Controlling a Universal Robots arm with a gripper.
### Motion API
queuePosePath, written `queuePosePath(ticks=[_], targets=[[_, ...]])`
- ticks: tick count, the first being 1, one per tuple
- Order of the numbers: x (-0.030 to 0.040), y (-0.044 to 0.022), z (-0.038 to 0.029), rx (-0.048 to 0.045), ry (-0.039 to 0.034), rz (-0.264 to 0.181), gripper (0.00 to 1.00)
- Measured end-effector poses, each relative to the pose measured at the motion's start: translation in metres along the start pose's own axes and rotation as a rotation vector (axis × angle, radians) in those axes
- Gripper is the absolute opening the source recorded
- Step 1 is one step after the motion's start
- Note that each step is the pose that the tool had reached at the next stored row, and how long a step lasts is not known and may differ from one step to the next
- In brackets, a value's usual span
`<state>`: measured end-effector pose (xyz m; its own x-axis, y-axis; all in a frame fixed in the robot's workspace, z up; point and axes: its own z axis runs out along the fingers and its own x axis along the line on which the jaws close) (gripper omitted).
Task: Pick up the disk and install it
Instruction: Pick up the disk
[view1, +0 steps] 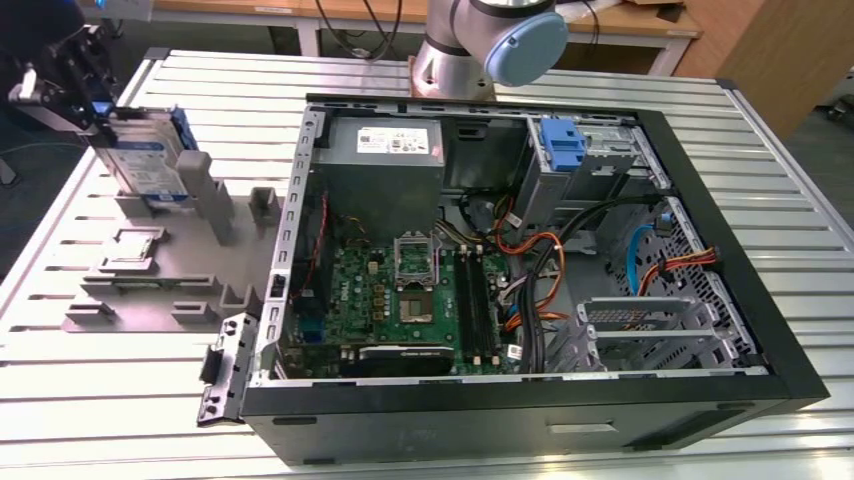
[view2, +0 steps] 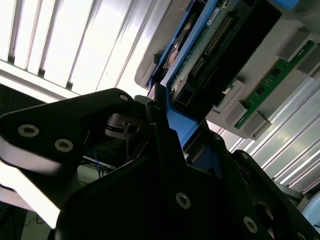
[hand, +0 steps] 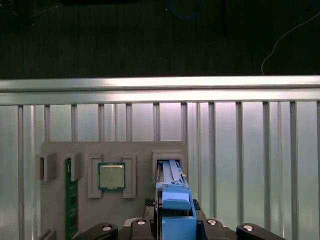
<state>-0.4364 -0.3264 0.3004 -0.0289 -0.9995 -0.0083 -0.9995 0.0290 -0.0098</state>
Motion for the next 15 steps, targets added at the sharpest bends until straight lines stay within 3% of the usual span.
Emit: queuePosePath(ticks=[15], targets=[[-0.0001,-0.0001,-0.0082,0.0,0.0001,0.0,0.37]])
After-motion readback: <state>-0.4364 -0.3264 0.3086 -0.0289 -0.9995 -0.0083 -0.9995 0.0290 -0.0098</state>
